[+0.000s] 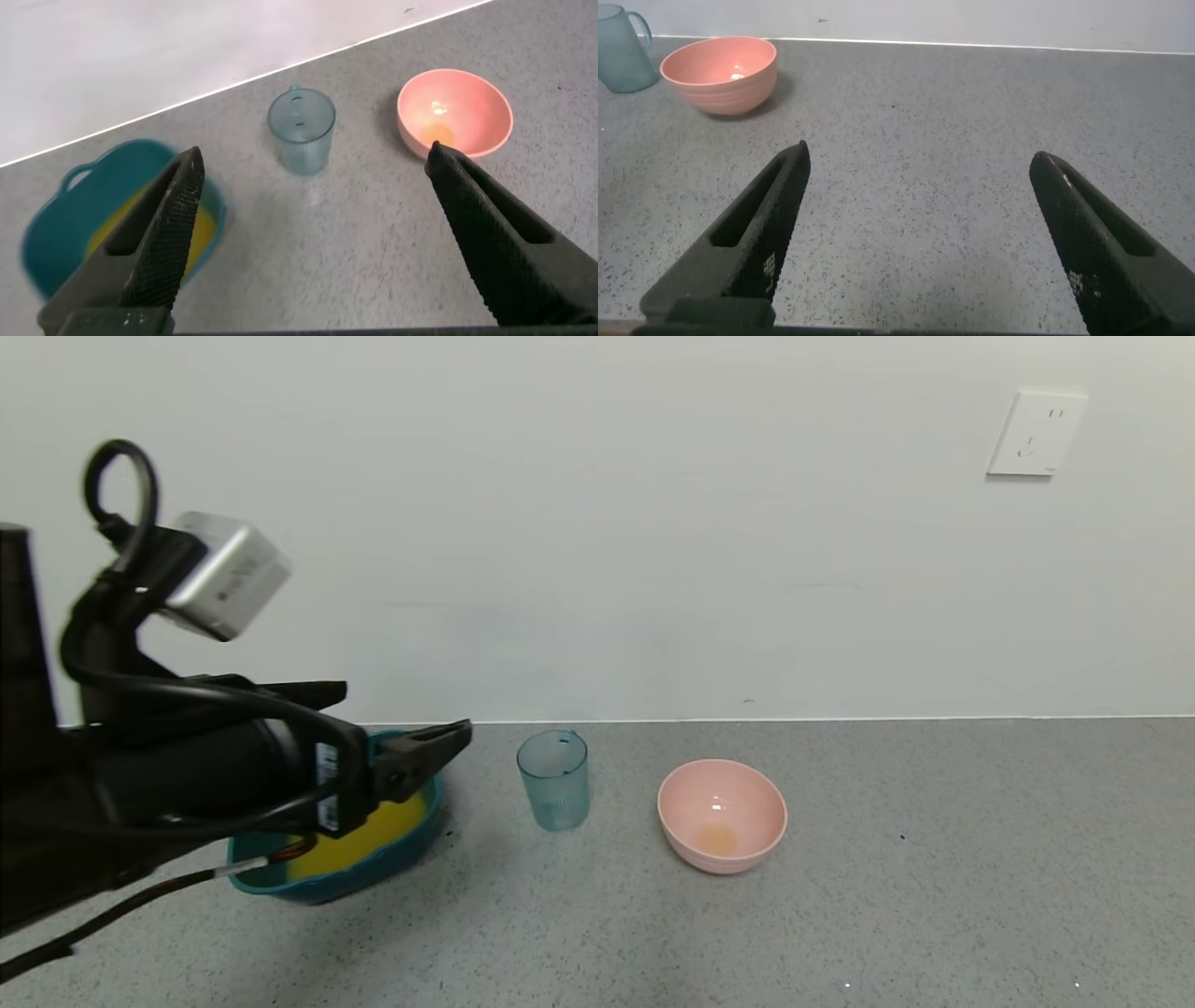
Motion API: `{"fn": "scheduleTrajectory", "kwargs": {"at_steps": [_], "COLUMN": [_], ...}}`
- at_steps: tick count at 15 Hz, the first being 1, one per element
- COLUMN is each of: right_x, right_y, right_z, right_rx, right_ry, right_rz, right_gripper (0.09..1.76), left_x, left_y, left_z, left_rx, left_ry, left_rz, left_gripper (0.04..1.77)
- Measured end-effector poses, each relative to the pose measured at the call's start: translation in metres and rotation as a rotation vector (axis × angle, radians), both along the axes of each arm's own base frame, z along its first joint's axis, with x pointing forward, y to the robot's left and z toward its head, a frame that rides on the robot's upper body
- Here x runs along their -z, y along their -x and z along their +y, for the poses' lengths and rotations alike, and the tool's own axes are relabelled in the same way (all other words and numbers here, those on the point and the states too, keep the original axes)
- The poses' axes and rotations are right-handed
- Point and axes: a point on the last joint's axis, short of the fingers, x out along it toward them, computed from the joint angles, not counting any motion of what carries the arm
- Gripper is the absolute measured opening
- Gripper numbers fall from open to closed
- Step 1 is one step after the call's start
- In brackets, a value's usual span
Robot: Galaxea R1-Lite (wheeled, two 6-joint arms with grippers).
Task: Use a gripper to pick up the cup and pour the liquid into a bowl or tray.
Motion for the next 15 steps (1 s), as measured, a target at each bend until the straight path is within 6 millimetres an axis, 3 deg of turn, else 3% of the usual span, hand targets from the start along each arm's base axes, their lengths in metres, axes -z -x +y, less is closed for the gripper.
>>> {"fn": "scheduleTrajectory", "kwargs": {"at_steps": [5,9,15], "right_x": [0.0,0.0,0.0], "right_y": [0.0,0.0,0.0], "right_z": [0.0,0.0,0.0], "right_rx": [0.0,0.0,0.0], "right_ry": [0.0,0.0,0.0], "right_rz": [0.0,0.0,0.0], "right_gripper": [1.71,1.71,1.71], "left_x": [-0.02,-0.027,-0.014], "left_y": [0.065,0.115,0.178], "left_z": [0.05,0.088,0.106], "left_rx": [-0.05,-0.188,-0.329], "left_ry": [0.005,0.007,0.023], "left_rz": [-0.033,-0.153,-0.266], "left_gripper": [1.71,1.71,1.72]}}
